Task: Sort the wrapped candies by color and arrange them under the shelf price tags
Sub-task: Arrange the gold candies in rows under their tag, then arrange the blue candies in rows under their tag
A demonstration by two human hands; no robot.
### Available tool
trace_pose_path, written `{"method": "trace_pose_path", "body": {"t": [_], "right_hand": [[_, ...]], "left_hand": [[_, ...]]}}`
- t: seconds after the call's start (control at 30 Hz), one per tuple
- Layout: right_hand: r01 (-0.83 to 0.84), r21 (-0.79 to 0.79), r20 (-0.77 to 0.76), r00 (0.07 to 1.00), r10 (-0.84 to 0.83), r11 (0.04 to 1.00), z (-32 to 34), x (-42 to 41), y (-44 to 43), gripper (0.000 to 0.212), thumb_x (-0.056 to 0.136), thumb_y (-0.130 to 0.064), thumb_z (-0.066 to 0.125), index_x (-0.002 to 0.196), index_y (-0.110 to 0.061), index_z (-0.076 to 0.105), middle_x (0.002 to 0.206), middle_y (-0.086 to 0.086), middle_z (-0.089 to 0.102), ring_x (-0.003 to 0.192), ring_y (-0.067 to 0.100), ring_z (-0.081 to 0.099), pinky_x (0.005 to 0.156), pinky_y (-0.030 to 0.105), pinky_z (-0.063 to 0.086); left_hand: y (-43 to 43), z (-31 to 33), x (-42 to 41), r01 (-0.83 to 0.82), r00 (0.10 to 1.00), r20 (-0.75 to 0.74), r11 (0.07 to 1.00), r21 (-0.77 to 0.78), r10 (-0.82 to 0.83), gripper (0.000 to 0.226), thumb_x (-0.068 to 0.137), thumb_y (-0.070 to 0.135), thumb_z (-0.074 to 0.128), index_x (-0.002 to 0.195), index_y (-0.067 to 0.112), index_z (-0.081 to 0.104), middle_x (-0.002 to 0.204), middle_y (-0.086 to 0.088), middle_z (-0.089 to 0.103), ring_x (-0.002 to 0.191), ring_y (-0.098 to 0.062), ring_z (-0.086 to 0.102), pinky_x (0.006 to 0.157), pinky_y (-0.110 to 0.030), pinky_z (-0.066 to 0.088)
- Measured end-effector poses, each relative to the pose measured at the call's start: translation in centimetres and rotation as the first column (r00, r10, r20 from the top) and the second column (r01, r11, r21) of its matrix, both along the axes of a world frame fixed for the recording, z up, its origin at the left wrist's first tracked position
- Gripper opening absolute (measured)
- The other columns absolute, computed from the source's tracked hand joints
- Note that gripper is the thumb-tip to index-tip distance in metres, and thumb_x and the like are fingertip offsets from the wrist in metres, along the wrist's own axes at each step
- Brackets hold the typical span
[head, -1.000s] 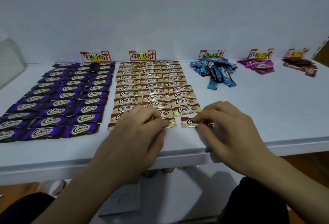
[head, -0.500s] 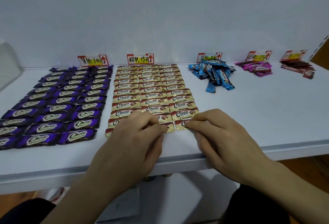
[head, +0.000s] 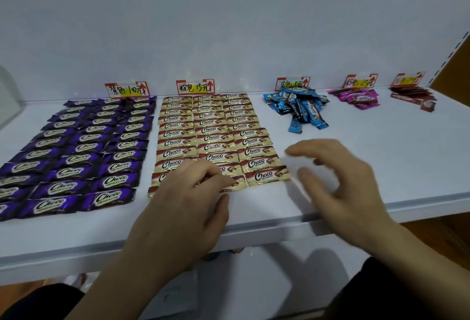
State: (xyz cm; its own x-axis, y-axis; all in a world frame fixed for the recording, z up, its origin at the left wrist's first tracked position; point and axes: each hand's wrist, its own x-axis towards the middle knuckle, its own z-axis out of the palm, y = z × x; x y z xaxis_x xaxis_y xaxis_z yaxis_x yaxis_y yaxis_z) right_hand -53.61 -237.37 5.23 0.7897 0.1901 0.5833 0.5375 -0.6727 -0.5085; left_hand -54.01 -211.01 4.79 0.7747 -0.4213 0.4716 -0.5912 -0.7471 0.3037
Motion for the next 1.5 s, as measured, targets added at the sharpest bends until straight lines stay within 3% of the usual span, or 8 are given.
{"method": "trace_pose_path", "body": {"t": [0.13, 0.47, 0.8, 0.97, 1.1, 1.27, 1.4, 1.5], "right_hand": [[0.159, -0.036, -0.127, 0.979, -0.162, 0.987, 0.7, 0.5, -1.8, 0.029, 0.097, -0.02, 0.06, 0.124, -0.028, 0.067, 0.124, -0.017, 0.065, 0.117, 0.003, 0.055, 0.097, 0.035, 0.05], [0.058, -0.319, -0.278, 0.948, -0.152, 0.946, 2.2, 3.5, -0.4, 0.043, 0.101, -0.038, 0.05, 0.143, -0.027, 0.053, 0.145, -0.01, 0.054, 0.133, 0.009, 0.044, 0.106, 0.027, 0.033], [0.161, -0.452, -0.185, 0.945, -0.269, 0.877, 5.6, 12.7, -9.3, 0.042, 0.103, -0.032, 0.048, 0.143, -0.019, 0.052, 0.141, 0.002, 0.058, 0.13, 0.022, 0.048, 0.105, 0.036, 0.036], [0.146, -0.414, -0.312, 0.905, -0.291, 0.899, 4.4, 17.4, -12.5, 0.039, 0.103, -0.013, 0.043, 0.139, -0.012, 0.056, 0.139, 0.009, 0.06, 0.125, 0.026, 0.053, 0.093, 0.028, 0.037], [0.074, -0.374, -0.4, 0.886, -0.233, 0.924, 3.9, 20.4, -14.2, 0.045, 0.1, -0.002, 0.04, 0.141, -0.013, 0.055, 0.14, 0.007, 0.06, 0.128, 0.023, 0.054, 0.104, 0.031, 0.04], [-0.003, -0.198, -0.535, 0.838, -0.106, 0.98, 4.0, 22.4, -15.3, 0.053, 0.092, 0.01, 0.04, 0.135, -0.012, 0.062, 0.132, 0.003, 0.064, 0.119, 0.014, 0.055, 0.103, 0.032, 0.045], [0.044, 0.068, -0.643, 0.766, 0.01, 0.997, 3.7, 22.9, -15.6, 0.053, 0.087, 0.017, 0.037, 0.12, -0.008, 0.07, 0.11, -0.003, 0.069, 0.107, 0.008, 0.061, 0.091, 0.025, 0.046], [-0.01, 0.05, -0.645, 0.764, 0.04, 0.999, 4.0, 22.4, -16.3, 0.049, 0.087, 0.015, 0.04, 0.113, -0.011, 0.073, 0.1, -0.001, 0.071, 0.102, 0.016, 0.064, 0.087, 0.028, 0.049]], "left_hand": [[-0.1, 0.2, -0.1, -0.041, 0.999, 0.03, 0.999, 0.004, 0.041, 0.031, 0.088, 0.03, 0.056, 0.109, 0.015, 0.071, 0.107, 0.002, 0.065, 0.099, -0.016, 0.058, 0.084, -0.032, 0.051], [0.0, 0.6, 0.6, -0.117, 0.989, -0.088, 0.993, 0.029, 0.119, 0.055, 0.092, 0.046, 0.045, 0.134, 0.014, 0.06, 0.135, 0.001, 0.06, 0.125, -0.018, 0.054, 0.103, -0.048, 0.047], [-5.8, 7.8, 10.9, -0.066, 0.961, -0.206, 0.879, 0.472, 0.183, 0.068, 0.1, 0.058, 0.03, 0.158, 0.023, 0.021, 0.164, 0.004, 0.024, 0.149, -0.015, 0.024, 0.122, -0.039, 0.023], [-15.2, 6.6, 18.6, 0.06, 0.922, -0.368, 0.894, 0.444, 0.121, 0.102, 0.084, 0.084, 0.037, 0.159, 0.021, 0.009, 0.163, -0.006, 0.021, 0.143, -0.026, 0.034, 0.116, -0.045, 0.035], [-19.6, 3.3, 22.5, -0.006, 0.903, -0.387, 0.905, 0.425, 0.187, 0.118, 0.068, 0.097, 0.036, 0.158, 0.029, 0.003, 0.16, -0.009, 0.019, 0.142, -0.032, 0.03, 0.114, -0.052, 0.036], [-21.7, 0.9, 23.9, -0.17, 0.92, -0.293, 0.938, 0.304, 0.262, 0.096, 0.07, 0.094, 0.042, 0.15, 0.051, 0.015, 0.151, -0.008, 0.027, 0.138, -0.031, 0.025, 0.11, -0.053, 0.03], [-23.6, 0.4, 23.6, -0.263, 0.909, -0.274, 0.943, 0.202, 0.313, 0.077, 0.075, 0.077, 0.057, 0.142, 0.046, 0.034, 0.137, -0.003, 0.037, 0.129, -0.026, 0.031, 0.104, -0.048, 0.03], [-24.8, 0.7, 22.5, -0.31, 0.903, -0.248, 0.931, 0.194, 0.352, 0.071, 0.078, 0.07, 0.058, 0.139, 0.039, 0.038, 0.133, -0.004, 0.041, 0.125, -0.026, 0.035, 0.102, -0.046, 0.032]]}}
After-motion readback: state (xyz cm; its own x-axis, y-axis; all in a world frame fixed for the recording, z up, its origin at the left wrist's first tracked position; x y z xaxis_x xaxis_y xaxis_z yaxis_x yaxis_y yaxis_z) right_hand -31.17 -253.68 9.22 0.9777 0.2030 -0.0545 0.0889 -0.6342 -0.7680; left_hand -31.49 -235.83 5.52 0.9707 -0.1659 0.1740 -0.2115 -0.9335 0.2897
